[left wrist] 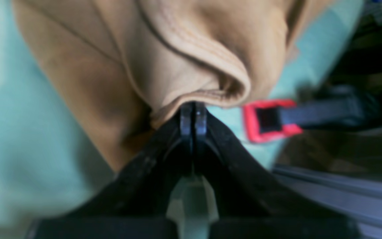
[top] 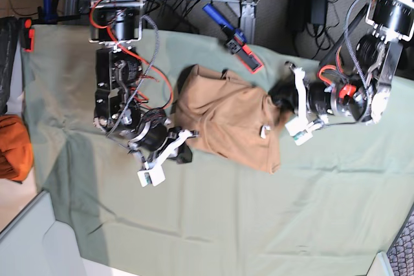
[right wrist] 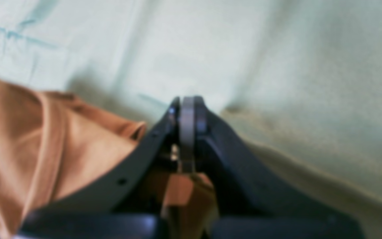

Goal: Fold the T-shirt properly
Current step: 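Press and square the folded bundle's sides with both grippers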

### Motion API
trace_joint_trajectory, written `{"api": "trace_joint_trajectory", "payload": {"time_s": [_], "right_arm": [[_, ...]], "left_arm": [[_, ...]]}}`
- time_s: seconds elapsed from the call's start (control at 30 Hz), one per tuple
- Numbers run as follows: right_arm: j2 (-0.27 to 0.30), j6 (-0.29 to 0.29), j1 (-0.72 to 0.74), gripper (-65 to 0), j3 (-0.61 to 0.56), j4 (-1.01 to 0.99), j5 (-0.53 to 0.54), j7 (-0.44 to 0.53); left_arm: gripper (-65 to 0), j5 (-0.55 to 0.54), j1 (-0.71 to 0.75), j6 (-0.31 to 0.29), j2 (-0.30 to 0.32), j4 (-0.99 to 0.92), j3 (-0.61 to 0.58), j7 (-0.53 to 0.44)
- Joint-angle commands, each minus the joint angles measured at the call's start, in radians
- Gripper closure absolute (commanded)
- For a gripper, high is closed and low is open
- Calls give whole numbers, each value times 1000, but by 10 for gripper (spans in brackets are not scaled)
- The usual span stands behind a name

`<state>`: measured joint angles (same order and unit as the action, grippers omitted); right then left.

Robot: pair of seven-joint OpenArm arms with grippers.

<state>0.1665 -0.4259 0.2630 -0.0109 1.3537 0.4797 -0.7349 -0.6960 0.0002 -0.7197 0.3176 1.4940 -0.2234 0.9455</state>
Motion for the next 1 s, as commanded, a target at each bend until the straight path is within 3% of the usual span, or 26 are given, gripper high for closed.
{"api": "trace_joint_trajectory", "payload": {"time_s": [0.0, 0.23, 0.43, 0.63, 0.97], "right_arm": [[19, -121, 22, 0, 4, 15, 26, 10], [69, -121, 22, 0, 5, 15, 115, -51], [74, -121, 5, 0, 5, 25, 218, -131], [74, -121, -81, 0, 5, 92, 221, -137], [40, -121, -257, 0, 5, 262, 238, -137]], "left_arm": [[0, 27, -43, 22, 10, -10, 7, -23], [0, 27, -206, 22, 9, -185, -2, -98], [0, 59, -325, 22, -21, -333, -63, -159], [0, 98, -403, 22, -84, -423, -80, -187], [0, 93, -435, 22, -121, -426, -87, -189]]}}
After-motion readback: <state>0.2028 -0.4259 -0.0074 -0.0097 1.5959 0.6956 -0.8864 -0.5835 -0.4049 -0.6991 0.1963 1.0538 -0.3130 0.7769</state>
